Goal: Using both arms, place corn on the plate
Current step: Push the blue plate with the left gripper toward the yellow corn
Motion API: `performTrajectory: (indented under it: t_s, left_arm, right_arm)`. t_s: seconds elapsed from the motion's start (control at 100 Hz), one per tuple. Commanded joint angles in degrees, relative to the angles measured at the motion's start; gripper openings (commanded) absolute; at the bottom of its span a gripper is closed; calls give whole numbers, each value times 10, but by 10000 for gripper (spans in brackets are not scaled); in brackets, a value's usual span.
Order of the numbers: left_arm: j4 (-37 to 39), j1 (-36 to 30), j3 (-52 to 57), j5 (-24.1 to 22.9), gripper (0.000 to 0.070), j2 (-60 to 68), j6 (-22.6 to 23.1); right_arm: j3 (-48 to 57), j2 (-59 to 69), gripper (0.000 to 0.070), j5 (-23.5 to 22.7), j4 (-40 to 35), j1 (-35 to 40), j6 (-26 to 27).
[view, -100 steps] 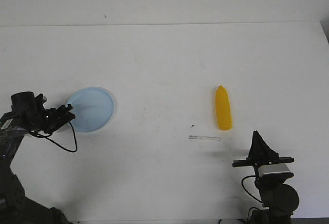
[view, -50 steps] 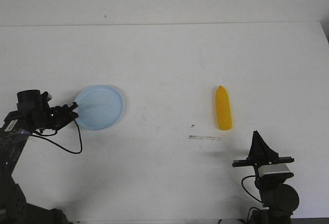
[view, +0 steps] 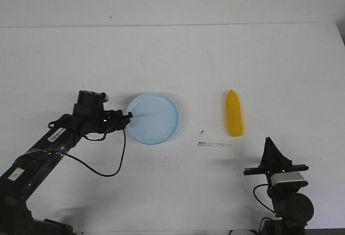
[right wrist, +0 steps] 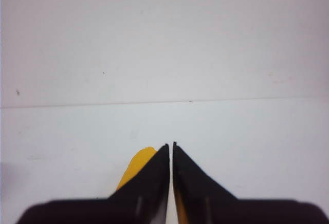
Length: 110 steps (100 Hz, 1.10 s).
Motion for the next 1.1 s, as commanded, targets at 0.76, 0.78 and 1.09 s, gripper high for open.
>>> performTrajectory:
  t_s: [0.76,0.78,1.09]
  left_arm:
    - [33,-116,5,-55,91,58,-111]
    - [33,-116,5,-55,118,58,-111]
    - [33,-116,5,-55,177,46,-107]
  right_arm:
    - [-1,0,10,0,6,0,-4]
    - [-1,0,10,0,6,0,-4]
    - [-1,0,10,0,6,0,-4]
